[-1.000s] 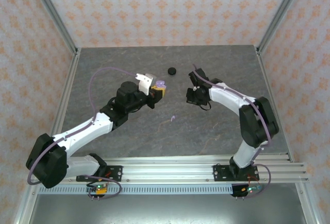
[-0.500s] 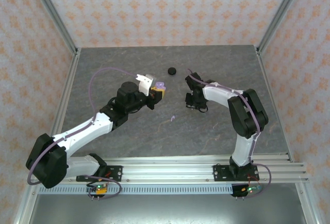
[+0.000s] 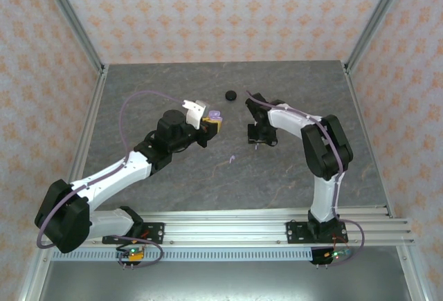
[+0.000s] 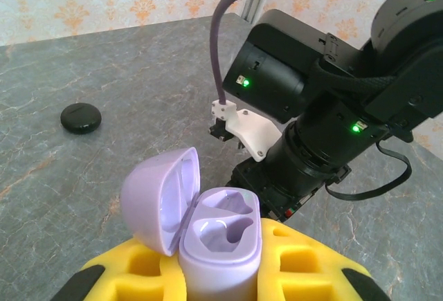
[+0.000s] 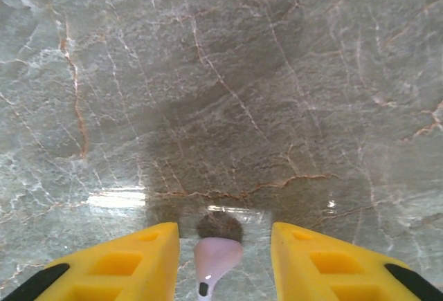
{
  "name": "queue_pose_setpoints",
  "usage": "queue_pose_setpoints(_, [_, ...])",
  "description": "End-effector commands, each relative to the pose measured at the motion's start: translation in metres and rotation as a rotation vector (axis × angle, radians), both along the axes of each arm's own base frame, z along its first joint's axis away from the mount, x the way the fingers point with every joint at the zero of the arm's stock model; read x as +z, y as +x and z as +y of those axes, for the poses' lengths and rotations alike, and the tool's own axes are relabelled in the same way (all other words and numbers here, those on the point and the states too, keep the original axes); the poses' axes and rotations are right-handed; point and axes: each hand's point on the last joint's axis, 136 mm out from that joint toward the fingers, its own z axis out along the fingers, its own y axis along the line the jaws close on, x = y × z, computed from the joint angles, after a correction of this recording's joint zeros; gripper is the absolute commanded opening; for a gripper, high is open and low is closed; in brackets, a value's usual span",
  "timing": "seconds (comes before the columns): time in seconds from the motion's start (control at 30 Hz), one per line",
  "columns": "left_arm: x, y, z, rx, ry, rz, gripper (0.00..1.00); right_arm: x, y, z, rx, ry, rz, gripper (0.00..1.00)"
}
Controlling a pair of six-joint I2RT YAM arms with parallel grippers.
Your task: Insert wireless bluetooth earbuds into charging case
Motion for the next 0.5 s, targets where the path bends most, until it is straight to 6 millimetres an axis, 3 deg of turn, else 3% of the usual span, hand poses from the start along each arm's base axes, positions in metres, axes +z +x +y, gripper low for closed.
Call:
queue_pose_setpoints(0.0, [0.0217, 0.0027, -0.0022, 0.003, -0.015, -0.058, 0.08, -0.0013, -0.0086, -0.013, 0.044, -0.079, 0.072, 0.38])
queue_pose_setpoints(0.47, [0.0227, 0.0017, -0.0022, 0.0, -0.017, -0.06, 0.08, -0.0103, -0.006, -0.0043, 0.014, -0.048, 0.098, 0.32])
